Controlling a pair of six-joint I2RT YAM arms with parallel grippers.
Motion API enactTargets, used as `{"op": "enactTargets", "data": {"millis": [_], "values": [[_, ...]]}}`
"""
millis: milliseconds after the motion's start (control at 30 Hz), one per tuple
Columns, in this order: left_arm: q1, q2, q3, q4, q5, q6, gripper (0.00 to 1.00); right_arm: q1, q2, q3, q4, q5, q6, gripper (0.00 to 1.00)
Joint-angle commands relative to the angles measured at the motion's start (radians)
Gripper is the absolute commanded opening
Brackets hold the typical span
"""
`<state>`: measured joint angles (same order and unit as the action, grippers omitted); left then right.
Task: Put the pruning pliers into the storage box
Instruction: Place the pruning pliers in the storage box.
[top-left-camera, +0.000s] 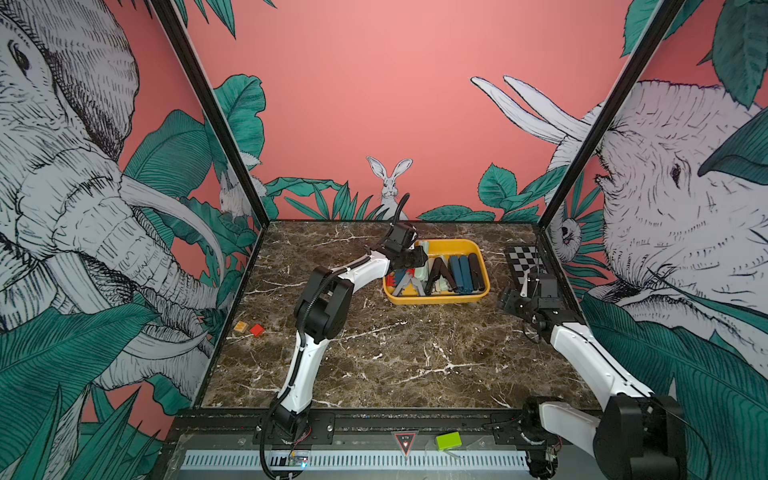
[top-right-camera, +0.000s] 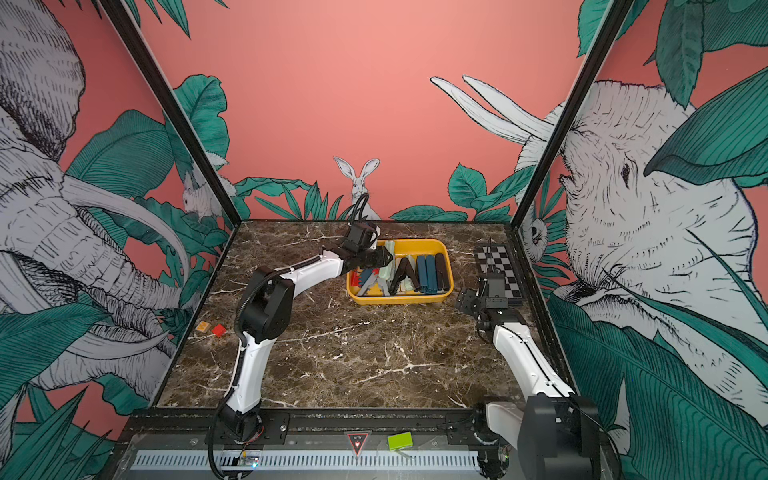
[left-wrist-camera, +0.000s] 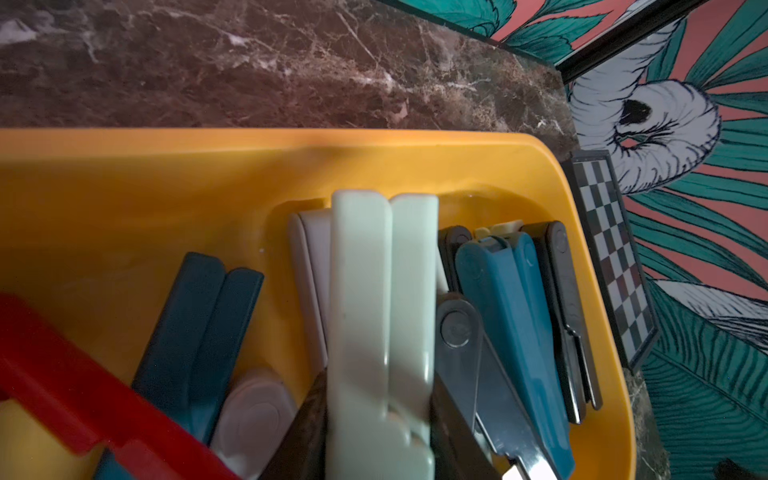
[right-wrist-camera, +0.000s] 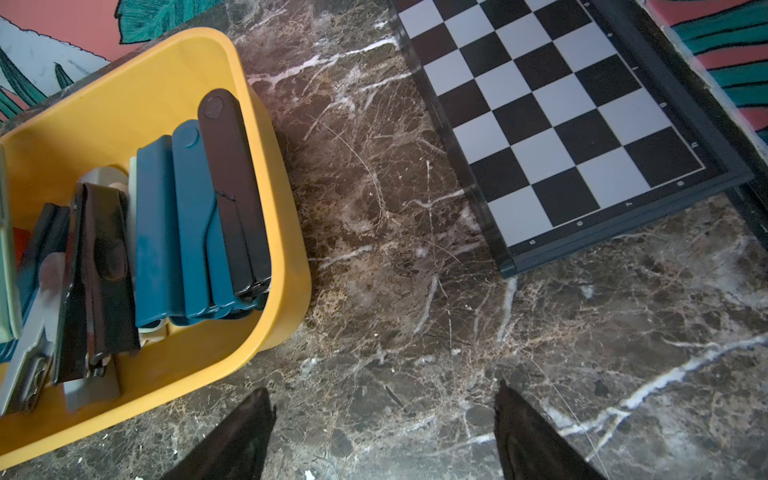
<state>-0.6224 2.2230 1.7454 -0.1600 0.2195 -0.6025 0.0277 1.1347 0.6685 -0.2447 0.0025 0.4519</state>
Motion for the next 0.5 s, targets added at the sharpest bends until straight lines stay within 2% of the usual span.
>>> {"op": "enactTargets", "data": {"millis": [0,467], "values": [[-0.010,-0.047,-0.008,-0.031,-0.028,0.005,0.12,-0.005,-0.003,0.020,0.012,-0.006,0.017,0.82],[-0.023,-0.042,0.001,-0.105,-0.065,-0.006,0.40,-0.015,0.002,0.023,0.002,0.046,-0.033,0.82]]}}
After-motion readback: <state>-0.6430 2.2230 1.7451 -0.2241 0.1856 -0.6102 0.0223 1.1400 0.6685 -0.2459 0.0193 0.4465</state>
